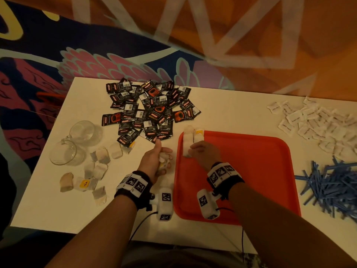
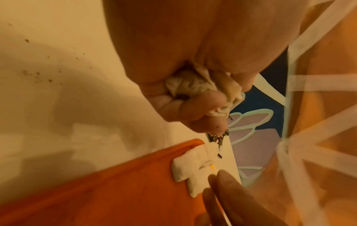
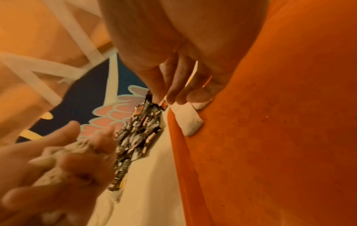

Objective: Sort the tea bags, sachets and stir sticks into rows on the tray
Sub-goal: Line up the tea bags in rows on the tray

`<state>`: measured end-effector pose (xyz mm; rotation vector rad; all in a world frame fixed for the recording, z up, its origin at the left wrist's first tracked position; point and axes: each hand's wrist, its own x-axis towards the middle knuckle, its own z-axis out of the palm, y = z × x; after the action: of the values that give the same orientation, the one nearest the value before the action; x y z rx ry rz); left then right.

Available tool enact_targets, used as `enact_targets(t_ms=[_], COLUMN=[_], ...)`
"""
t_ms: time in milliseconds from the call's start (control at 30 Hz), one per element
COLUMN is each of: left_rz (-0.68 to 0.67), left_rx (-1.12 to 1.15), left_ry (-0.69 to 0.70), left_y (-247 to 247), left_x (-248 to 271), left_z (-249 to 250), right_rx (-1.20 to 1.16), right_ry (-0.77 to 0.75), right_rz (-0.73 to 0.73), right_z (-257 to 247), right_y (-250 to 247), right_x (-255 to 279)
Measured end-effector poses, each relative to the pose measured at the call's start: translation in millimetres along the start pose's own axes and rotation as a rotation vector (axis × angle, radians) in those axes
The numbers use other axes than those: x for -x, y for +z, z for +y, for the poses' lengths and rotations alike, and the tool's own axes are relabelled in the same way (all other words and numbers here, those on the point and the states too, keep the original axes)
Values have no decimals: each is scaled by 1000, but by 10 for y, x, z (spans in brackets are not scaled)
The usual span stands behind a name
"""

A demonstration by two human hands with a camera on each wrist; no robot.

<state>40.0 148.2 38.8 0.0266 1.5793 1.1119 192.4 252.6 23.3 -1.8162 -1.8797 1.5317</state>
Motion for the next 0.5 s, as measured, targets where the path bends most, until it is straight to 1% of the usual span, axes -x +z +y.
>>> enact_targets(t_ms=[100, 200, 300, 400, 500], left_rz=[-43, -68, -88, -112, -111], left_rx=[78, 100, 79, 32, 12], left_ry=[-19, -20, -10, 3, 5], left_y=[113, 242, 372, 466, 525], left_x=[49, 118, 160, 191, 242], left_z=[34, 78, 92, 85, 84], right_rx=[-58, -22, 57, 101, 74], right_ry=[-232, -422, -482, -505, -477], right_rz=[-107, -176, -205, -132, -51], right_z=[-124, -197, -258, -302, -293], right_y=[-97, -152, -193, -248, -327], right_x=[167, 283, 398, 476, 472])
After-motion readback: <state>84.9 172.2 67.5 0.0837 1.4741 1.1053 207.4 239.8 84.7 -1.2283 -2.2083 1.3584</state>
